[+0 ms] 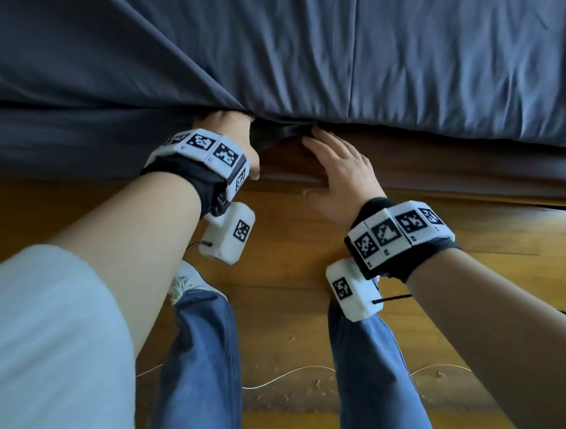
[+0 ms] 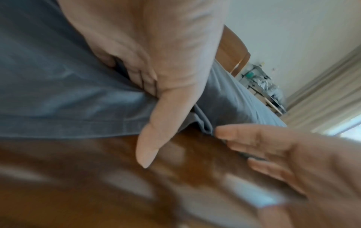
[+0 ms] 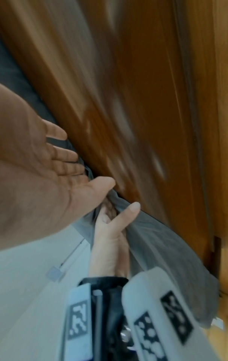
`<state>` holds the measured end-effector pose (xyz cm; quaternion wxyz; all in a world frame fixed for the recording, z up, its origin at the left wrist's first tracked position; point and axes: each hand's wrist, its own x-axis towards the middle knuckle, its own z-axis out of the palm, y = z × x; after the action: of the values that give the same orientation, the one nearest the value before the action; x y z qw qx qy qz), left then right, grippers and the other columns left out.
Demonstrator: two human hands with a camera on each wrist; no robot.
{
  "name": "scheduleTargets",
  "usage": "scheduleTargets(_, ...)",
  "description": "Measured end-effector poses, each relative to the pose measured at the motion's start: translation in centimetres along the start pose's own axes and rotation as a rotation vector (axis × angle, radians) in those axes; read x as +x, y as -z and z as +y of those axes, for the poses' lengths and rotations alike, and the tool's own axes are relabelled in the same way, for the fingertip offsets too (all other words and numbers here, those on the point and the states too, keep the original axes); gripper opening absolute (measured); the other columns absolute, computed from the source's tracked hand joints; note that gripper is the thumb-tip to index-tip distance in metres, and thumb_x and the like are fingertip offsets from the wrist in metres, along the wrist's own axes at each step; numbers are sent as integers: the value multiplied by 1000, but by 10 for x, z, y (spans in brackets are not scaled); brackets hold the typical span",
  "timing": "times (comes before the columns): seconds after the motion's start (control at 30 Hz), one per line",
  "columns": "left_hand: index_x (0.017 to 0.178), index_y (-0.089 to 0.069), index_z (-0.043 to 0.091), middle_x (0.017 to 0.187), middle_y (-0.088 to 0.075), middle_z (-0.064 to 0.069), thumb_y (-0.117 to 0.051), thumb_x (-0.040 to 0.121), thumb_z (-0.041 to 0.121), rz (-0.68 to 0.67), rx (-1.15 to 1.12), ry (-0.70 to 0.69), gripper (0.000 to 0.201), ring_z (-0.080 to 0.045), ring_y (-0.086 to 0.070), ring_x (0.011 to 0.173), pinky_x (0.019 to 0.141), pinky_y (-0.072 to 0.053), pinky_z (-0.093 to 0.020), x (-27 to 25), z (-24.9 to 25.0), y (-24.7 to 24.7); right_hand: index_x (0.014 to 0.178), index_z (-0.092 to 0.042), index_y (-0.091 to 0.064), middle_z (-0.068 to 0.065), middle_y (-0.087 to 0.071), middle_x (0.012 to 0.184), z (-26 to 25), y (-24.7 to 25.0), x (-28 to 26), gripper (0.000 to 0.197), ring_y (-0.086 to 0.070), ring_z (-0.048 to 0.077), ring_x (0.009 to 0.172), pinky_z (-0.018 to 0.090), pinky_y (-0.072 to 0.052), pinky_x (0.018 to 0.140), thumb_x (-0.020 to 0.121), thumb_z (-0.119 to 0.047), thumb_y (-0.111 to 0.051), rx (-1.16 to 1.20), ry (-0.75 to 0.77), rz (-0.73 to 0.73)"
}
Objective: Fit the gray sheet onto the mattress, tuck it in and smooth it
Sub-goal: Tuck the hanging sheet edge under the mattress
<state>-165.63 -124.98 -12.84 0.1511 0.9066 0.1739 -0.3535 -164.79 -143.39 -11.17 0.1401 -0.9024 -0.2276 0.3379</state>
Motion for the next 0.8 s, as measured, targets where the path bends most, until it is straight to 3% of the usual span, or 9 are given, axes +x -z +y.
scheduleTargets(0.1, 137, -43, 20, 138, -49, -8, -86, 58, 34, -70, -64, -18, 91, -31, -47, 126, 97, -43, -38, 1, -2, 3, 148, -27, -18, -6, -16, 157, -11, 2, 10, 83, -11, 16, 146, 31, -10, 117, 80, -28, -65, -42, 33, -33)
scheduleTargets(0.2, 135, -43, 20, 137, -50, -6, -86, 57, 34, -72, -173, -108, 90, -29, -48, 125, 102, -42, -40, -5, -12, 3, 148, -26, -18, 0, -24, 154, -25, 5, 30, 86, -18, 21, 144, 35, -11, 117, 79, -38, -66, -83, -17, -67)
scheduleTargets(0.3, 139, -41, 23, 142, -45, -1, -86, 58, 27, -30, -336, -207, 92, -21, -43, 130, 108, -35, -32, -21, -35, 4, 146, -26, -25, 5, -35, 148, -40, 6, 48, 89, -27, 26, 139, 43, -16, 117, 72, -49, -69, -112, -141, -104)
scheduleTargets(0.37, 141, -39, 21, 147, -38, 3, -84, 62, 22, 21, -414, -236, 90, -15, -36, 135, 112, -28, -26, -35, -51, 3, 144, -27, -28, 6, -38, 146, -47, 5, 57, 87, -28, 28, 138, 45, -16, 115, 70, -45, -72, -120, -219, -121)
scheduleTargets(0.43, 138, -42, 23, 145, -38, 6, -81, 66, 22, 38, -397, -277, 82, -15, -37, 134, 112, -30, -30, -47, -64, -1, 143, -27, -30, 7, -39, 146, -52, 2, 60, 86, -27, 29, 138, 46, -16, 114, 70, -41, -72, -136, -265, -125)
scheduleTargets(0.5, 141, -38, 27, 148, -34, 9, -78, 70, 25, -16, -303, -327, 81, -15, -33, 136, 113, -27, -30, -50, -68, -8, 144, -25, -29, 8, -35, 147, -53, -2, 61, 88, -24, 29, 139, 45, -14, 116, 69, -42, -73, -132, -278, -111)
scheduleTargets(0.57, 147, -22, 27, 156, -18, 10, -75, 73, 30, -85, -135, -342, 91, -16, -20, 142, 115, -19, -32, -48, -64, -14, 146, -24, -24, 7, -27, 153, -51, -5, 58, 94, -16, 28, 143, 44, -8, 118, 69, -43, -73, -86, -264, -99)
scheduleTargets(0.63, 149, -13, 26, 158, -7, 12, -75, 74, 30, -71, -23, -313, 97, -17, -13, 144, 116, -15, -33, -44, -58, -18, 149, -24, -18, 6, -20, 156, -47, -8, 55, 97, -10, 26, 145, 43, -1, 119, 71, -43, -73, -30, -233, -88)
scheduleTargets(0.8, 149, -14, 24, 157, -12, 7, -78, 69, 25, 54, 7, -231, 103, -23, -21, 141, 117, -15, -38, -33, -46, -20, 150, -23, -5, 1, 1, 160, -31, -14, 35, 97, 5, 20, 147, 38, 2, 118, 78, -34, -69, 48, -100, -93)
